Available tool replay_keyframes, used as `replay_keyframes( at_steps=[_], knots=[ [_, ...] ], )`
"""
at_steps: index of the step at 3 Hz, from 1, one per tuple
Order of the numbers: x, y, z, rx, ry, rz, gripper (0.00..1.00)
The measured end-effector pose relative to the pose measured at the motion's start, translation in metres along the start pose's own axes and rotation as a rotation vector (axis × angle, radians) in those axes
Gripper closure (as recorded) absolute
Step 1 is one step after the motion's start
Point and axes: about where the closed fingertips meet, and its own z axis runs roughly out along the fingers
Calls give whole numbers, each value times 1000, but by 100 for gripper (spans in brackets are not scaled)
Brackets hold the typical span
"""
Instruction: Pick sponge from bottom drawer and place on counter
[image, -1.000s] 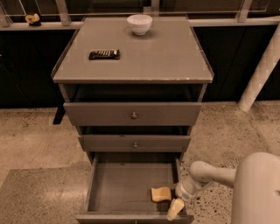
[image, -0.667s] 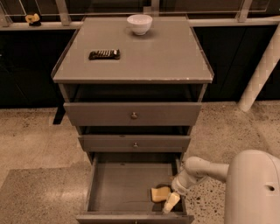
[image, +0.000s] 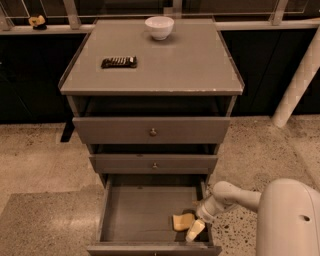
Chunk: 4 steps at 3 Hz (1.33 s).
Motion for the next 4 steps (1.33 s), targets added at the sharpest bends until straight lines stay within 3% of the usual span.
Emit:
replay_keyframes(
  at_steps=[1,3,4],
  knots=[
    [12,-19,20,10,19,0,0],
    [24,-86,78,106,95,-25,0],
    [31,-94,95,121,99,-4,0]
  ],
)
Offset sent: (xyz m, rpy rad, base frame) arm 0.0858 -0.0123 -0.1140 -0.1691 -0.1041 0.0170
